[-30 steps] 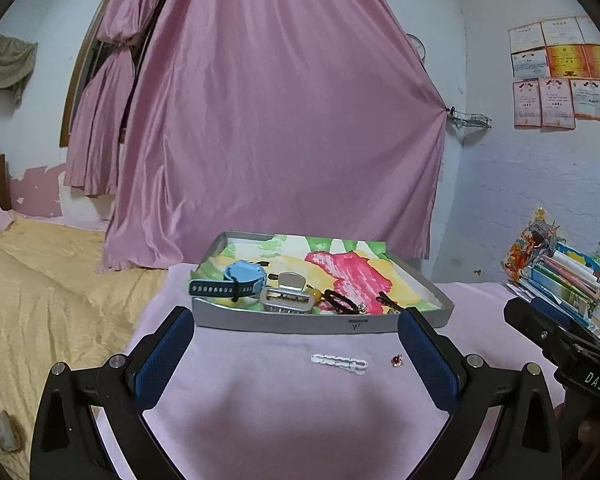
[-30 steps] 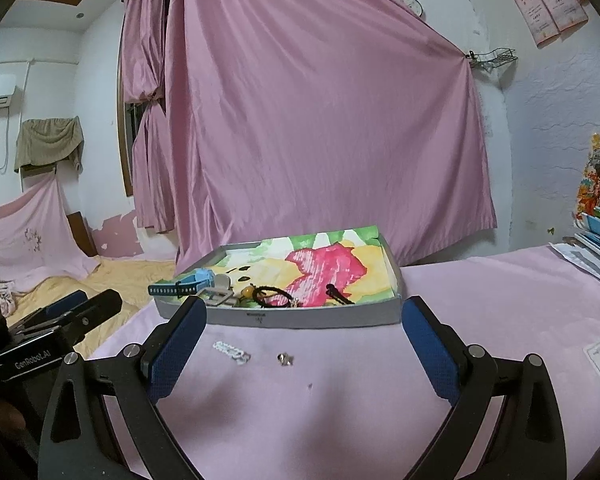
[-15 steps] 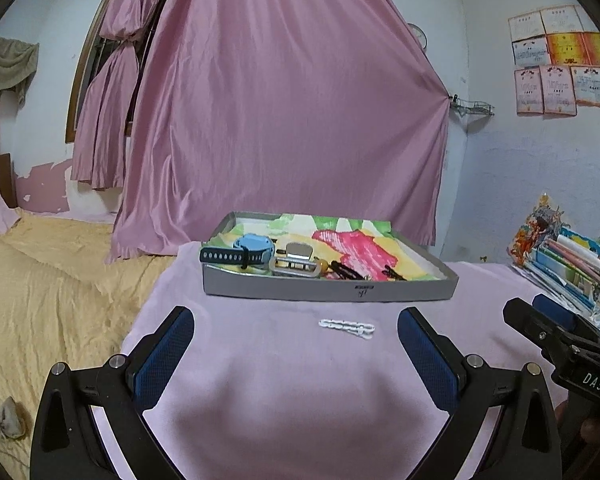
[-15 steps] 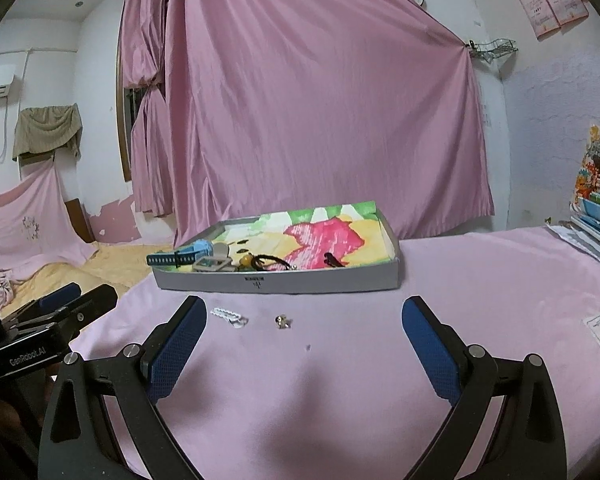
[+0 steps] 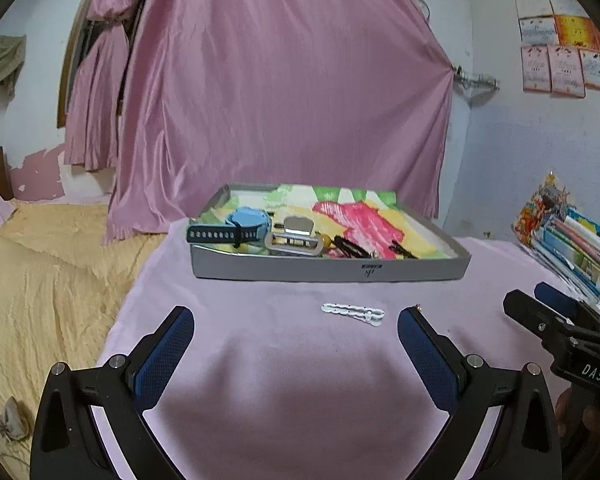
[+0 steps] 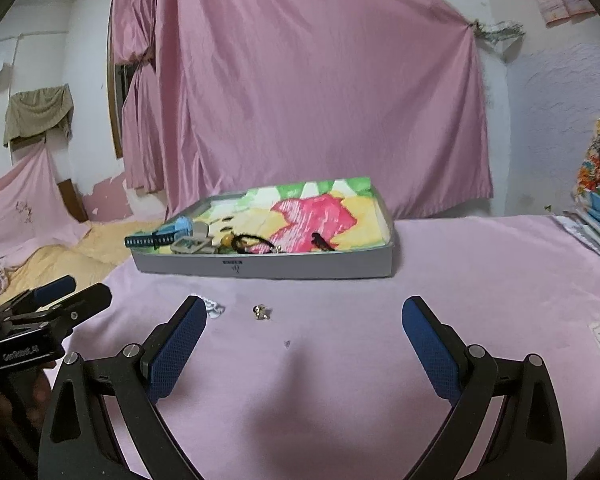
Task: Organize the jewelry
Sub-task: 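Grasp the white beaded hair clip with the left tool while the right tool grasps the gold earring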
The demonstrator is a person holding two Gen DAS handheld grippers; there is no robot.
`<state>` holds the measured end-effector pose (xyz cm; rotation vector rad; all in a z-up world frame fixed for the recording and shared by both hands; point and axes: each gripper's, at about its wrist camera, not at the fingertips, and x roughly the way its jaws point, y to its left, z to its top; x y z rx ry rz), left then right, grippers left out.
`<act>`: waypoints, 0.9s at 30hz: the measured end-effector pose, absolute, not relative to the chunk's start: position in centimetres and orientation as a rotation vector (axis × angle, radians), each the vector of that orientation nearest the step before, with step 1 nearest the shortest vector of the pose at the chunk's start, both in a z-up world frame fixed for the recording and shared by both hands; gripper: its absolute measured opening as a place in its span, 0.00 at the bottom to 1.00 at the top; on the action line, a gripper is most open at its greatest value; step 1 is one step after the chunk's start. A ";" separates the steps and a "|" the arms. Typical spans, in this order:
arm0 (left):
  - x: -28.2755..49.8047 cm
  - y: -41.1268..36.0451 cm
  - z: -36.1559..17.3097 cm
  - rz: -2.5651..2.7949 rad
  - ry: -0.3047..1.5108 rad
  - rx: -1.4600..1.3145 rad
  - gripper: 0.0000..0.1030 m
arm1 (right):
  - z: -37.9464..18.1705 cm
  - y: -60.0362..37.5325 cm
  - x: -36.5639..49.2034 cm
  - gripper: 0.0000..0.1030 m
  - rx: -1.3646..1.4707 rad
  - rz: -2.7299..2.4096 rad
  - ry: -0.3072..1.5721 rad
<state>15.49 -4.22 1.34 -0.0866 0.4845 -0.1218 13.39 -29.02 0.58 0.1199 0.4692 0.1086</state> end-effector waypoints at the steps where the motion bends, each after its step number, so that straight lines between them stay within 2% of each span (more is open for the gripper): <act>1: 15.9 -4.3 1.3 -0.123 0.501 -0.084 0.99 | 0.5 -29.1 13.7 0.93 0.119 0.116 0.486; 13: 20.1 -6.0 0.1 -0.160 0.685 -0.055 0.99 | -1.2 -29.6 18.0 0.91 0.066 0.206 0.695; 18: 21.7 -7.2 -0.6 -0.166 0.765 -0.025 0.99 | -1.7 -29.4 19.2 0.71 0.025 0.232 0.757; 21: 22.5 -7.7 -0.9 -0.171 0.798 -0.017 0.99 | -1.9 -29.2 19.8 0.68 0.010 0.251 0.786; 23: 22.8 -7.9 -0.9 -0.179 0.807 -0.010 0.99 | -2.0 -28.9 20.3 0.61 -0.004 0.267 0.802; 25: 23.1 -8.3 -0.9 -0.187 0.808 0.001 0.99 | -2.1 -28.8 20.7 0.60 -0.010 0.279 0.811; 27: 23.3 -8.6 -0.9 -0.198 0.811 0.011 0.99 | -2.1 -28.8 20.9 0.54 -0.014 0.285 0.817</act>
